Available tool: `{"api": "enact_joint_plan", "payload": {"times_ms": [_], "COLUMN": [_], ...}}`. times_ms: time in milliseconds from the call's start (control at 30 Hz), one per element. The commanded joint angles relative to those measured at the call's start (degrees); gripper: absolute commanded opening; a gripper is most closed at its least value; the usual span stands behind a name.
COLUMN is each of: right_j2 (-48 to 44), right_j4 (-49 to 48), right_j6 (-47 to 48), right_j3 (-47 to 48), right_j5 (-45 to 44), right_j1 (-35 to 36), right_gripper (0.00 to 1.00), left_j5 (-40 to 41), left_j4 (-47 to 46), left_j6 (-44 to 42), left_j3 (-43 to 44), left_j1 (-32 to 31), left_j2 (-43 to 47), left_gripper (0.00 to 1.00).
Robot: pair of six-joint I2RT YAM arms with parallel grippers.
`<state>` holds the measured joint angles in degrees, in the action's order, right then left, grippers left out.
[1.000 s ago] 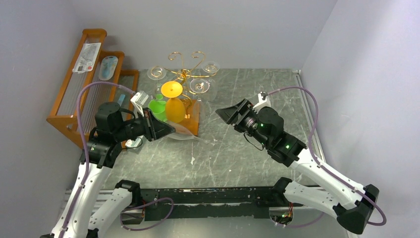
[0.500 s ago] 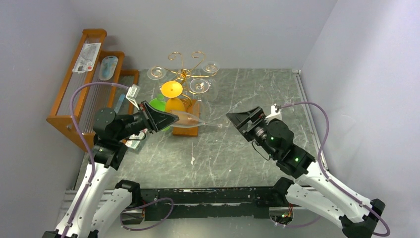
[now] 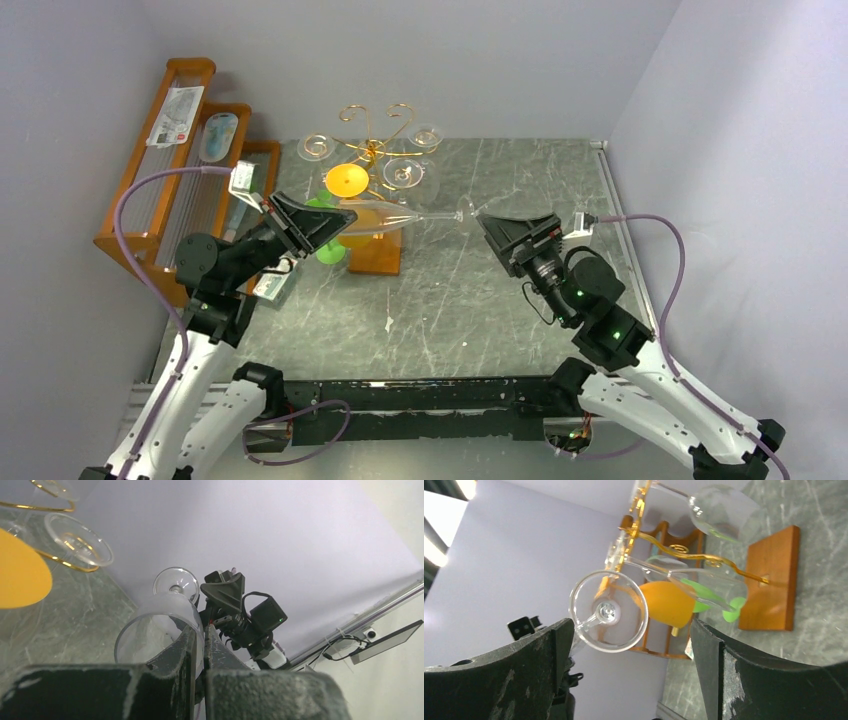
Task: Place the wine glass upside down on the wine glass rack
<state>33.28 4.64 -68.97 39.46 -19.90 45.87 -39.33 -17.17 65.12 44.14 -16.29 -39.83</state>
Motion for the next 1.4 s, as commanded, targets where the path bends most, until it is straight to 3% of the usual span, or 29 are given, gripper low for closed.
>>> {"api": "enact_joint_plan", "payload": {"times_ms": [0,267,500,733,867,1067,1167,1367], "right_j2": [-1.7,-3.26,0.04,8.79,10.18,9.49,9.8,11.29], "right_j4": [-8.26,-26.24,-25.76,-33.5,-36.04,-36.04,-34.9,-35.01], "right_j6": [3.29,10.59,10.25,9.99,5.82,-0.32,-0.13,0.15], "right_j3": [-1.05,-4.98,-2.58,1.69,1.59,0.27,1.79,3.5], "right_j5": [-0.54,4.67,4.2,9.86,5.31,-2.23,-2.5,-0.84], "right_j1": [0.14,0.19,0.16,0.19,0.19,0.22,0.16,0.19], "right_gripper": [0.9,0.92,0.93,0.85,0.83,0.81,0.77,0.54], "left_j5": [5.72,15.5,22.26,29.01,36.32,39.04,39.24,39.24], "left_j4": [-8.2,-11.74,-22.49,-28.76,-31.0,-34.21,-35.55,-37.54], "left_j6": [3.02,1.04,1.87,-1.02,-6.42,-8.31,-8.3,-9.03], "left_j3": [1.83,5.36,5.07,4.62,3.32,1.31,0.04,-1.28], "left_j1": [-2.39,-8.83,-13.3,-22.94,-29.35,-33.09,-34.05,-35.3], "left_j2": [-1.86,-7.55,-11.62,-15.66,-15.42,-15.25,-15.28,-14.96], "left_gripper": [0.05,0.05,0.05,0.05,0.05,0.05,0.05,0.05]}}
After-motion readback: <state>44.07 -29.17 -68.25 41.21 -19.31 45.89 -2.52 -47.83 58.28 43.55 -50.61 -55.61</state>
